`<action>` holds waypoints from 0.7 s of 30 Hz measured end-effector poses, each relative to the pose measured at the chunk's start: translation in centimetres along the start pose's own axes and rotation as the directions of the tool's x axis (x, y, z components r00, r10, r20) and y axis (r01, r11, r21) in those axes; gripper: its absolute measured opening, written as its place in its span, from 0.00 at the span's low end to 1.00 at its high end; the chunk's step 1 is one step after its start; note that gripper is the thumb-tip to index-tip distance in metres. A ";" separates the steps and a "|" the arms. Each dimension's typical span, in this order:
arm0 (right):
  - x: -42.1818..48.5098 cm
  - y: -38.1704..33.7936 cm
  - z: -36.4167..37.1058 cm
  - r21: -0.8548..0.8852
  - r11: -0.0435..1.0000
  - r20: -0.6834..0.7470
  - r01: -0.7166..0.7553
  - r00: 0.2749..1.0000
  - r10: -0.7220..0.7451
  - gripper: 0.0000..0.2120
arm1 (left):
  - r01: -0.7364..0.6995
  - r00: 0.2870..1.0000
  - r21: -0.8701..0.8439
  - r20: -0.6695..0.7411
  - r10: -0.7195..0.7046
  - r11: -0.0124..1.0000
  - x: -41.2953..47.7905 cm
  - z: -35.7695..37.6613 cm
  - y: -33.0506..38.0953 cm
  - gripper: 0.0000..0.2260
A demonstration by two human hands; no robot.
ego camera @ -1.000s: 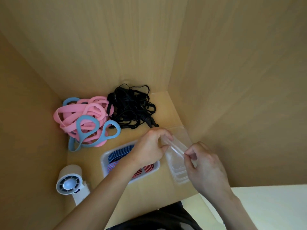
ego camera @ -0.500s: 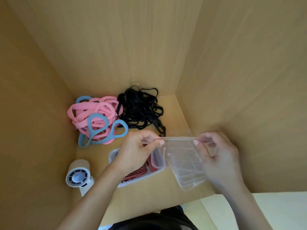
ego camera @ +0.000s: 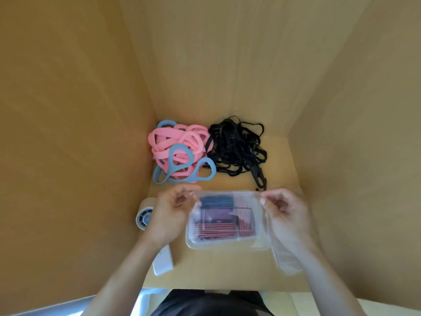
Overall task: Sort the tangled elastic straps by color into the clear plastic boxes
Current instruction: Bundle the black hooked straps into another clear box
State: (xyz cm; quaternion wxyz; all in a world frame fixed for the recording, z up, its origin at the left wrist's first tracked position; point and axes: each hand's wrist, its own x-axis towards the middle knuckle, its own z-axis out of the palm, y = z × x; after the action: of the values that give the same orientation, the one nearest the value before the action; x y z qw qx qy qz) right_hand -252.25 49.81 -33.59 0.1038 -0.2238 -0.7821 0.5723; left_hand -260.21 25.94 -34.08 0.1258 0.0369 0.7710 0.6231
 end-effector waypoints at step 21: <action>2.2 5.2 4.9 -0.307 0.936 -0.082 0.172 0.975 -0.206 0.05 | -0.165 0.975 0.684 0.003 0.223 0.711 -1.1 1.5 -3.1 0.14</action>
State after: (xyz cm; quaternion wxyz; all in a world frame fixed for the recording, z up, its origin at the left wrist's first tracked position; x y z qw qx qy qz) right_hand -255.02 47.99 -40.23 0.1675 -0.1926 -0.8702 0.4214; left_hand -258.44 26.39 -37.21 0.0067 0.1364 0.9413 0.3087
